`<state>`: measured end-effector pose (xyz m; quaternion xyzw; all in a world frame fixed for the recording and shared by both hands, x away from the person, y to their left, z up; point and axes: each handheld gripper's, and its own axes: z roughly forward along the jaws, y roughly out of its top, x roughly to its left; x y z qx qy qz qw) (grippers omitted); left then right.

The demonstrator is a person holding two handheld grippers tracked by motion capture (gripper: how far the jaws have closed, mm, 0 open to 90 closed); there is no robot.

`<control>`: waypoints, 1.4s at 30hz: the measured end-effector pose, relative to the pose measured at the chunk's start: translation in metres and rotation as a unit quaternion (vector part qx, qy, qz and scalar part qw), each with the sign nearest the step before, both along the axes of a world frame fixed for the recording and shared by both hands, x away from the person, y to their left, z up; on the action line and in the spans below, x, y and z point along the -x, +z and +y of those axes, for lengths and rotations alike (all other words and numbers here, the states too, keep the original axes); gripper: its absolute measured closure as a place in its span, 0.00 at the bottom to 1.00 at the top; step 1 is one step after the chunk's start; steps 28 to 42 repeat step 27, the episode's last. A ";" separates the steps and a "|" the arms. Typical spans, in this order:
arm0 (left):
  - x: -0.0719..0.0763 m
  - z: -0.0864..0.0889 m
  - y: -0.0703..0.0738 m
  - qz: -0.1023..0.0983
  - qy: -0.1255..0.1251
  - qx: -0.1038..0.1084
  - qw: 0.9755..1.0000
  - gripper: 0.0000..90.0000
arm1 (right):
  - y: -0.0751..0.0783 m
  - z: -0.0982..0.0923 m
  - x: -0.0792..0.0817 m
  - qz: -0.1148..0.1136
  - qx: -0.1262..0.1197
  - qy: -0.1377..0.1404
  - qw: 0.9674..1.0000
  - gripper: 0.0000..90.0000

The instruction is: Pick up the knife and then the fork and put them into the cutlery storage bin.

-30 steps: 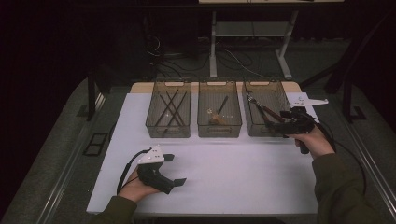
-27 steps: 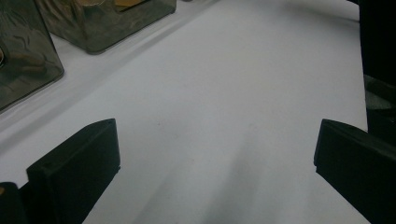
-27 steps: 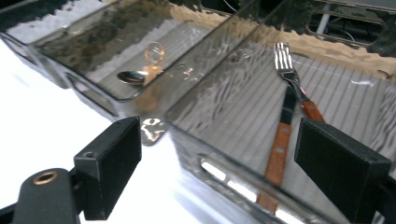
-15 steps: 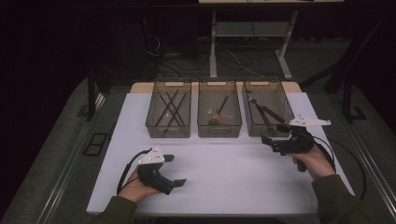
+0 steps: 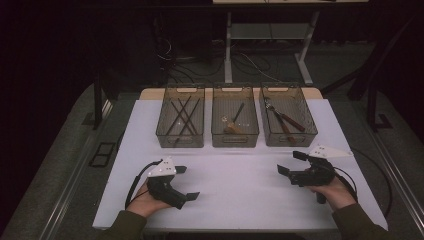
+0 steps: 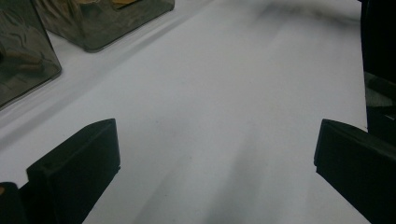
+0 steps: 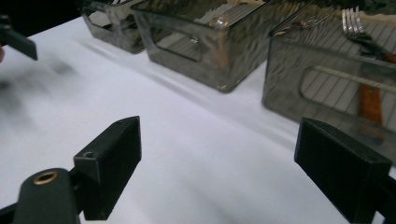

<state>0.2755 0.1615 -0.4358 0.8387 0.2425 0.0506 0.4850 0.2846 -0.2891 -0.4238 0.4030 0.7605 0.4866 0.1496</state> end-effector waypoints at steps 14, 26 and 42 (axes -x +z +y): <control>0.001 0.000 0.000 0.000 -0.002 0.002 1.000 0.00 | -0.017 0.001 0.027 0.016 0.019 0.034 0.999 0.16; 0.002 -0.001 0.000 0.001 0.000 -0.002 1.000 0.00 | -0.018 0.000 0.034 0.015 0.021 0.043 0.999 0.16; 0.002 -0.001 0.000 0.001 0.000 -0.001 1.000 0.00 | -0.018 0.000 0.034 0.015 0.021 0.042 0.999 0.16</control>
